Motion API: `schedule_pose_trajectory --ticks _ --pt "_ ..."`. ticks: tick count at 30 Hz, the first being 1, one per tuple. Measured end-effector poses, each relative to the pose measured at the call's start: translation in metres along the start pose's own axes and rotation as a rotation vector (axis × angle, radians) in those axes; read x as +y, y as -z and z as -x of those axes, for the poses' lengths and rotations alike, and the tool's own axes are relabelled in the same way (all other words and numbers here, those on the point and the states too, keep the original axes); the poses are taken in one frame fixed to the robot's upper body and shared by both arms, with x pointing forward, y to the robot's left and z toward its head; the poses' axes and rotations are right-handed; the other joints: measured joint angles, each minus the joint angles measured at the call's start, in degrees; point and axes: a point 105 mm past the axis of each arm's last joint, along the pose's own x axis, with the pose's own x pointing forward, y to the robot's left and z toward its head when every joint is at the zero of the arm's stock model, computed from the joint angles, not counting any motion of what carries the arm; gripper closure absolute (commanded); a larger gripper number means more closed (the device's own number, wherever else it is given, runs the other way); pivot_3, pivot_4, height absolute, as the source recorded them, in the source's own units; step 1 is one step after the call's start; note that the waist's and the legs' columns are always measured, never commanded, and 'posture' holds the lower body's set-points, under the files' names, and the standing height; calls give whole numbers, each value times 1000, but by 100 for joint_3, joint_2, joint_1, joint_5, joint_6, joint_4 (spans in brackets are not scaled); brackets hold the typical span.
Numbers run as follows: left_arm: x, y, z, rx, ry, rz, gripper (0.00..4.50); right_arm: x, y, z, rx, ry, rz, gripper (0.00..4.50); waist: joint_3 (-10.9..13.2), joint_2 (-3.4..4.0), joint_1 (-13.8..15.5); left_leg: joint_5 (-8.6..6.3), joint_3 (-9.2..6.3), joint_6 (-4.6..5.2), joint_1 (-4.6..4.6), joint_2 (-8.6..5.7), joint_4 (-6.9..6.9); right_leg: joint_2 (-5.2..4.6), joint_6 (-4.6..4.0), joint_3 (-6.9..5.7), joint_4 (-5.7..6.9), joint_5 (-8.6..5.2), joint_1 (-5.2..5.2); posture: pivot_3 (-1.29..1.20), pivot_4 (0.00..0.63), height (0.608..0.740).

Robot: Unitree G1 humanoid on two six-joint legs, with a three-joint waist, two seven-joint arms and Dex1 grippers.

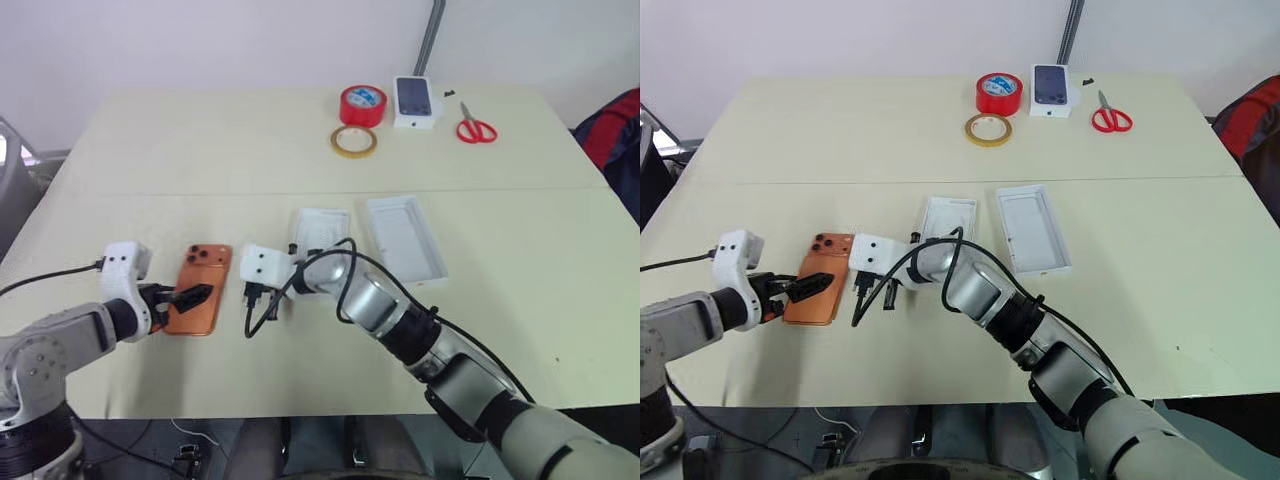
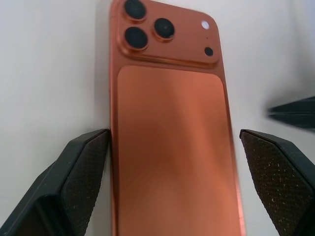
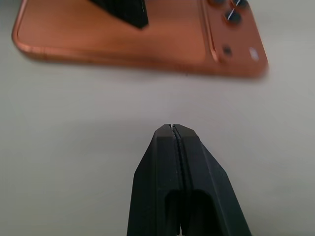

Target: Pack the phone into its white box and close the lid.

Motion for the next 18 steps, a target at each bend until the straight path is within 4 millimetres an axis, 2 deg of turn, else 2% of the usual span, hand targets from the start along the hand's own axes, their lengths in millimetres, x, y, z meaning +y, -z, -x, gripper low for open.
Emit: schedule_pose_trajectory --ticks 2,10,18 --pt "-10 3 -4 1 40 8 72 0 1 0 3 1 4 4500 -1 -1 39 0 0 -1 1 0 1 0 0 0 -1 0 1 0 150 740" --pt "-22 4 -12 -8 86 44 72 -7 7 4 28 28 10 4500 -11 -4 111 0 -1 -1 8 -4 4 -4 0 -2 -3 0 11 0 150 740" --pt "-46 4 -23 30 243 79 72 -7 8 4 28 41 10 4500 -13 -8 92 1 -3 -2 7 -4 3 -3 0 -4 -3 0 11 0 150 740"
